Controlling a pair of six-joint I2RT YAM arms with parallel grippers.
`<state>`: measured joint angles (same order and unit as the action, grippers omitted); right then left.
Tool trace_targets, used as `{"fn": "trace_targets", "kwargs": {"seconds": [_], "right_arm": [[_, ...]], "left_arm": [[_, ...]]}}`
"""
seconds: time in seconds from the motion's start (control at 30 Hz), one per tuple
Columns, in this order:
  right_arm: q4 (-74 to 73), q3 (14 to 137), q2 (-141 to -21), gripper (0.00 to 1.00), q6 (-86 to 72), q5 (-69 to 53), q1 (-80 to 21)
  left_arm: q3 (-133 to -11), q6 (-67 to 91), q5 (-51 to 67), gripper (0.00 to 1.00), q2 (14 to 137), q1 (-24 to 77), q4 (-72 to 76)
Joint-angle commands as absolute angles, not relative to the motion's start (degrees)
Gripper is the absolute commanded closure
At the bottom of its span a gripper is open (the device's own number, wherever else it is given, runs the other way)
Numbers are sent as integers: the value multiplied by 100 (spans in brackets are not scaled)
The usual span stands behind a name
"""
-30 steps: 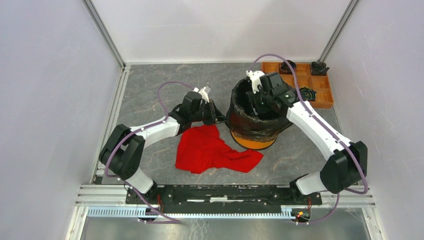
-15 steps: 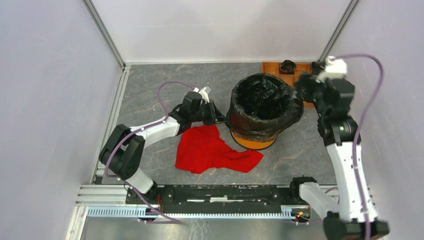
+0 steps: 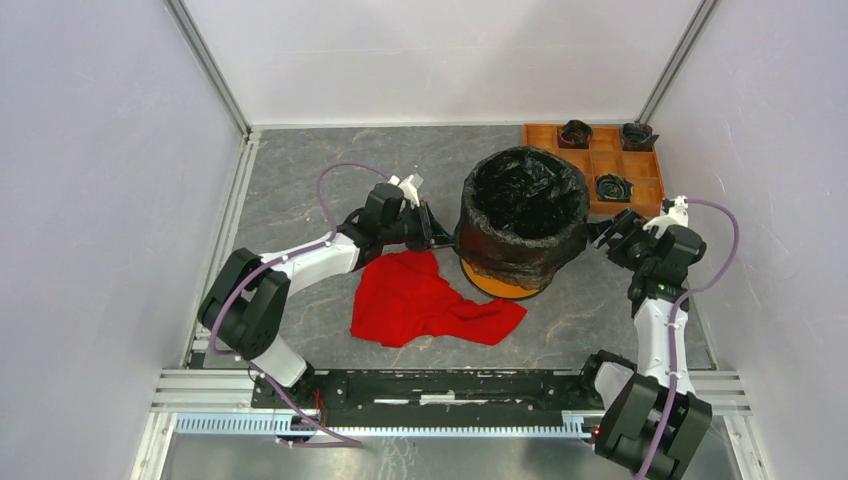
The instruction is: Put the trash bags into the trash bin
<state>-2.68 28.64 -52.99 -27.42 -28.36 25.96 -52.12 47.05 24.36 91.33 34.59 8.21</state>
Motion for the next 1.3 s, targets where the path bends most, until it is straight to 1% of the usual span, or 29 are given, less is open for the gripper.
{"fn": "trace_targets", "kwargs": {"seconds": [0.0, 0.07, 0.13, 0.27, 0.4, 0.57, 0.63, 0.67, 0.73, 0.8, 0.87, 0.97, 1.13, 1.2, 1.27], "right_arm": [[1168, 2689, -5308, 18, -2989, -3589, 2278], [1191, 2646, -5443, 19, -2885, -3528, 1979], [1138, 2631, -5666, 22, -2792, -3501, 1682], [1071, 2422, -5794, 23, -2641, -3134, 1354], [1036, 2369, -5948, 23, -2536, -3005, 1238], [1057, 2326, -6135, 23, -2404, -2705, 890], [738, 2431, -6186, 23, -2202, -2427, 842], [386, 2552, -6152, 23, -2061, -2196, 844], [-388, 2833, -5958, 23, -1817, -1718, 836], [-1016, 3010, -5538, 21, -1744, -1241, 842], [-1525, 3111, -5055, 19, -1724, -1097, 836], [-2175, 3276, -4471, 18, -1719, -1286, 839], [-3056, 3754, -3696, 17, -1533, -1603, 836], [-3035, 3974, -3508, 16, -1503, -1826, 838], [-2685, 4070, -3423, 12, -1619, -2013, 835]], "left_arm": [[-5395, 4593, 2585, 78, 9121, 3481, 958], [-5428, 4622, 2613, 76, 9139, 3482, 996], [-5456, 4623, 2618, 75, 9156, 3481, 1006], [-5429, 4613, 2562, 73, 9122, 3481, 1011], [-5359, 4608, 2423, 71, 9067, 3484, 990], [-5261, 4445, 1989, 61, 8879, 3468, 863], [-5271, 4393, 1925, 61, 8837, 3454, 745], [-5254, 4354, 1883, 59, 8776, 3440, 708], [-5223, 4214, 1721, 54, 8578, 3438, 565], [-5226, 4021, 1556, 48, 8350, 3437, 350], [-5204, 3862, 1410, 42, 8154, 3437, 182], [-5188, 3787, 1418, 39, 8028, 3437, 69], [-5142, 3876, 1644, 37, 8107, 3438, 154], [-5156, 3876, 1688, 36, 8183, 3438, 174], [-5204, 3908, 1745, 34, 8317, 3441, 232]]}}
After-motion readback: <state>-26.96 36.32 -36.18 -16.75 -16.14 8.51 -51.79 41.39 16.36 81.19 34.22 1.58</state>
